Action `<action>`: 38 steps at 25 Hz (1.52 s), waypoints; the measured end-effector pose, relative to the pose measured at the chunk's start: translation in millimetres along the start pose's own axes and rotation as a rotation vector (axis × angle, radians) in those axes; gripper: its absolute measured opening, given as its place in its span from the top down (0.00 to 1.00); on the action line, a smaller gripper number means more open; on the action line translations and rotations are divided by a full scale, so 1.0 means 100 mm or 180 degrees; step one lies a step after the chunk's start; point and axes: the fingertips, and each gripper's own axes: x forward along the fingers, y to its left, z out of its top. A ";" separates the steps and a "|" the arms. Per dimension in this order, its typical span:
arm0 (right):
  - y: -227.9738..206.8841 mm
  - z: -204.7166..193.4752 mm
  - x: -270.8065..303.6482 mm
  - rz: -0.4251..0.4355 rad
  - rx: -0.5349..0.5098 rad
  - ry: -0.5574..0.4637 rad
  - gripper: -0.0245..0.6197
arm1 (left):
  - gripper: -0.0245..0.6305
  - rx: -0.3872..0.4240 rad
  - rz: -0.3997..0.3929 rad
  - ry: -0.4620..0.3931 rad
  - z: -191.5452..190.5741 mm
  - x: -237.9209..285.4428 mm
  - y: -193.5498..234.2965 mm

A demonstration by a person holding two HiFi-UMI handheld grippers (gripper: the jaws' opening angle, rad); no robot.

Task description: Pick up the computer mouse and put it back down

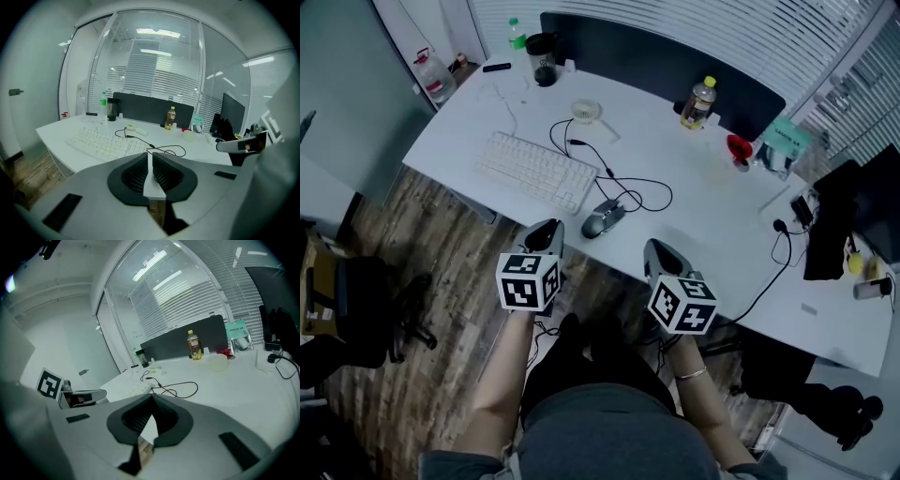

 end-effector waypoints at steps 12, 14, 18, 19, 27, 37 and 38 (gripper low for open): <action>0.16 0.04 -0.07 -0.0037 -0.0142 -0.0077 0.96 | 0.91 -0.0189 -0.0085 -0.0088 -0.07 -0.17 0.09; 0.18 0.05 -0.08 -0.0050 -0.0174 -0.0090 0.96 | 0.91 -0.0189 -0.0108 -0.0092 -0.08 -0.19 0.10; 0.22 0.07 -0.11 -0.0103 -0.0227 -0.0103 0.96 | 0.91 -0.0205 -0.0148 -0.0111 -0.07 -0.22 0.13; 0.22 0.06 -0.11 -0.0119 -0.0234 -0.0103 0.96 | 0.91 -0.0206 -0.0159 -0.0114 -0.07 -0.22 0.14; 0.27 0.02 -0.12 -0.0205 -0.0204 -0.0115 0.96 | 0.91 -0.0225 -0.0252 -0.0114 -0.08 -0.23 0.15; 0.36 -0.04 -0.09 -0.0255 -0.0193 -0.0118 0.96 | 0.91 -0.0198 -0.0333 -0.0082 -0.12 -0.25 0.21; 0.37 -0.05 -0.08 -0.0255 -0.0193 -0.0115 0.96 | 0.91 -0.0199 -0.0337 -0.0078 -0.13 -0.25 0.22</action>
